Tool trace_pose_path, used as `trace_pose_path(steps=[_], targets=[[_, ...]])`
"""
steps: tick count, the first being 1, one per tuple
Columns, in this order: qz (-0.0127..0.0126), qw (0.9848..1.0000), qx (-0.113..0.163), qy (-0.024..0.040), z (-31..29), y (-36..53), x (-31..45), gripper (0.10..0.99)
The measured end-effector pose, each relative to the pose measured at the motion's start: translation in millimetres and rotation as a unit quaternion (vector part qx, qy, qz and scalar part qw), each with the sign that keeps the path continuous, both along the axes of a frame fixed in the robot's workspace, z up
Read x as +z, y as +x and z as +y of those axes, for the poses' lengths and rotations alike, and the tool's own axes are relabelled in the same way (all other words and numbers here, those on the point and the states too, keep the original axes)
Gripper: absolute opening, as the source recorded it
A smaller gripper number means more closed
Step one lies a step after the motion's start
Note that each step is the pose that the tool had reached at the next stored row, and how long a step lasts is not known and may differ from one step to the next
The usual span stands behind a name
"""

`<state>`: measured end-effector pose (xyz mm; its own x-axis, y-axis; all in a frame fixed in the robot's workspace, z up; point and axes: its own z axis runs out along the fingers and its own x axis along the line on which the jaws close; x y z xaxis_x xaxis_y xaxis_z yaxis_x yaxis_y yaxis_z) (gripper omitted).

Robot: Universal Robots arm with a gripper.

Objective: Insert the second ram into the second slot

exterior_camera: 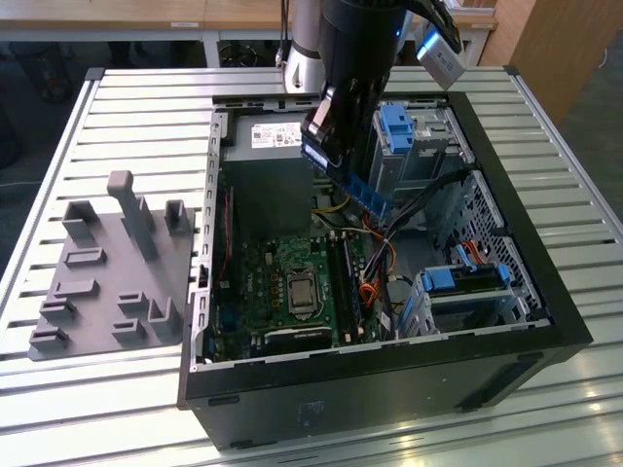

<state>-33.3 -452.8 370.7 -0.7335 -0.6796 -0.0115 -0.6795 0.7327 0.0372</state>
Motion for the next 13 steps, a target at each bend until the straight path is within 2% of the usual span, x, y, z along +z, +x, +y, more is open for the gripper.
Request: trace_pose_path(steps=[7, 13], targets=[[0.0000, 0.9994, -0.034, 0.0000, 0.0, -0.1, -0.3, 0.137], [0.0000, 0.9978, -0.067, -0.0002, 0.0, 0.0, -0.7, 0.137]])
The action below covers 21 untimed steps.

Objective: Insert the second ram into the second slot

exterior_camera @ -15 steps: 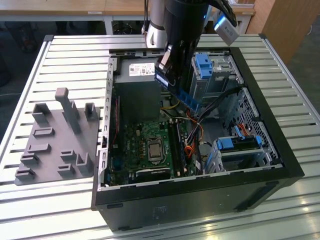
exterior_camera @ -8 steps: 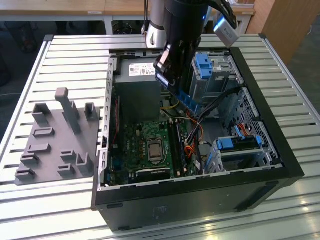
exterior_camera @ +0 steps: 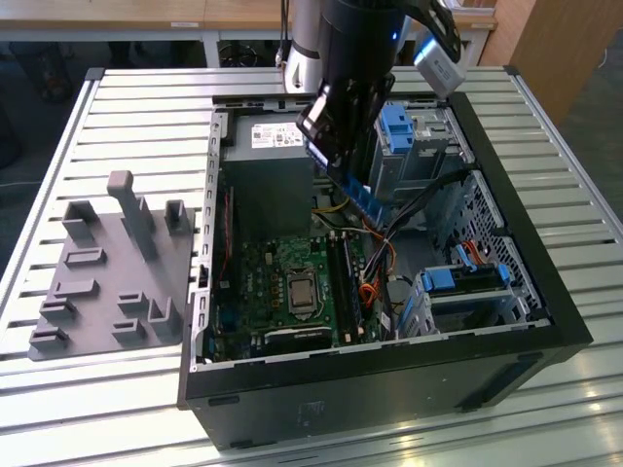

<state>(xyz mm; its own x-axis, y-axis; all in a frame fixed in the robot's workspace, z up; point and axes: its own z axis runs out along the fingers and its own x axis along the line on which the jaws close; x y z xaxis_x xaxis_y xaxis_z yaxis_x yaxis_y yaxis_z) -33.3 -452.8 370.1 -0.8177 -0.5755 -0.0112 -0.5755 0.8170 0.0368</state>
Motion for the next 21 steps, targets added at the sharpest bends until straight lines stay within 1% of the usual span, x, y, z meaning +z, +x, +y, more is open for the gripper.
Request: trace_pose_path(steps=[5, 10, 16, 21], targets=[[0.0000, 0.9996, -0.028, 0.0000, 0.0, 0.0, -0.3, 0.137], [0.0000, 0.9983, -0.058, -0.0001, 0.0, 0.0, -0.6, 0.137], [0.0000, 0.9955, -0.094, -0.0001, 0.0, 0.0, -1.0, 0.137], [0.0000, 0.9922, -0.125, -0.0002, 0.0, 0.0, -1.3, 0.137]])
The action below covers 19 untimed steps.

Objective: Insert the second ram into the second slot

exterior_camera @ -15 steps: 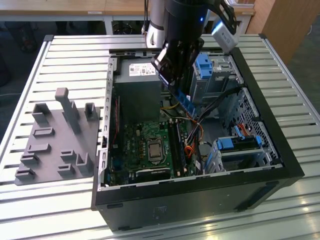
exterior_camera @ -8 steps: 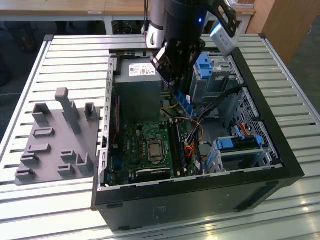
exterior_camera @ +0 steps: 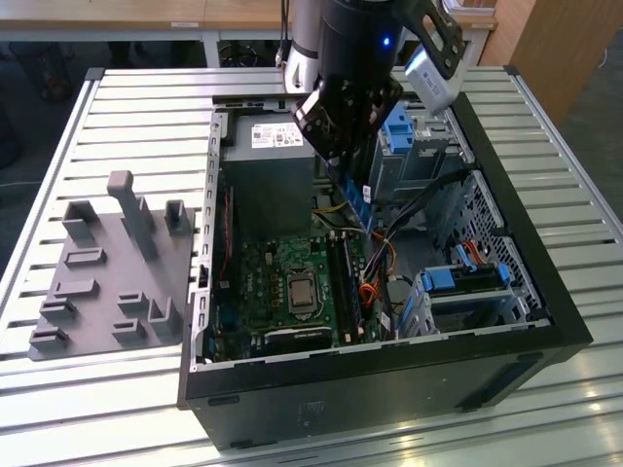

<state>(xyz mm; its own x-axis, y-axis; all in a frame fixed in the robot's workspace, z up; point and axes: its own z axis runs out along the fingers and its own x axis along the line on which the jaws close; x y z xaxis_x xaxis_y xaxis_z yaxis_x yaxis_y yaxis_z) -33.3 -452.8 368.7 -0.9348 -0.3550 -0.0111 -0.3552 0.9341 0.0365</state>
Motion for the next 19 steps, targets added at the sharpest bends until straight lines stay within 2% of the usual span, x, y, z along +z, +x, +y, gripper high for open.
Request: trace_pose_path(steps=[4, 11, 19], targets=[[0.0000, 0.9998, -0.022, 0.0000, 0.0, 0.0, -0.3, 0.137], [0.0000, 0.9983, -0.058, 0.0000, 0.0, 0.0, -1.1, 0.137], [0.0000, 0.9976, -0.069, -0.0001, 0.0, -0.1, -1.3, 0.137]])
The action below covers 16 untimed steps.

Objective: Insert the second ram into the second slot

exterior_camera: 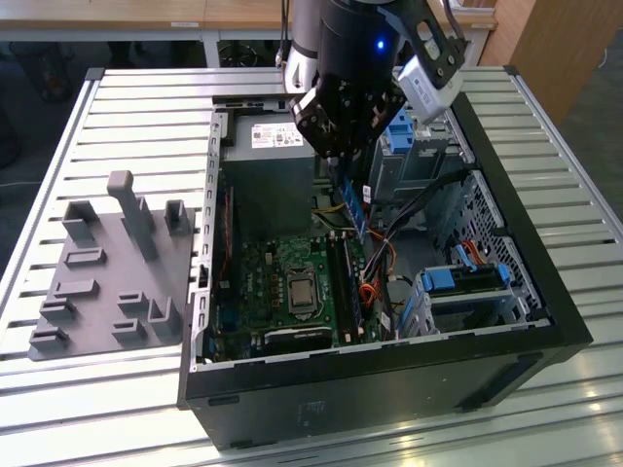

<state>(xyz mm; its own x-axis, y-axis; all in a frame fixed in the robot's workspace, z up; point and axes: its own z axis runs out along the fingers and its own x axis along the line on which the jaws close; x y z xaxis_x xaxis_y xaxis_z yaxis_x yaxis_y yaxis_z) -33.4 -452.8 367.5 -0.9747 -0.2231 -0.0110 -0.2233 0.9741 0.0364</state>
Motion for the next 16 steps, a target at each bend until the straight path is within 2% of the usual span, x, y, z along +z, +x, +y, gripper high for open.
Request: trace_pose_path(steps=[11, 16], targets=[[0.0000, 0.9996, -0.027, 0.0000, 0.0, 0.0, -0.5, 0.137], [0.0000, 0.9987, -0.050, 0.0000, 0.0, -0.1, -0.7, 0.137]])
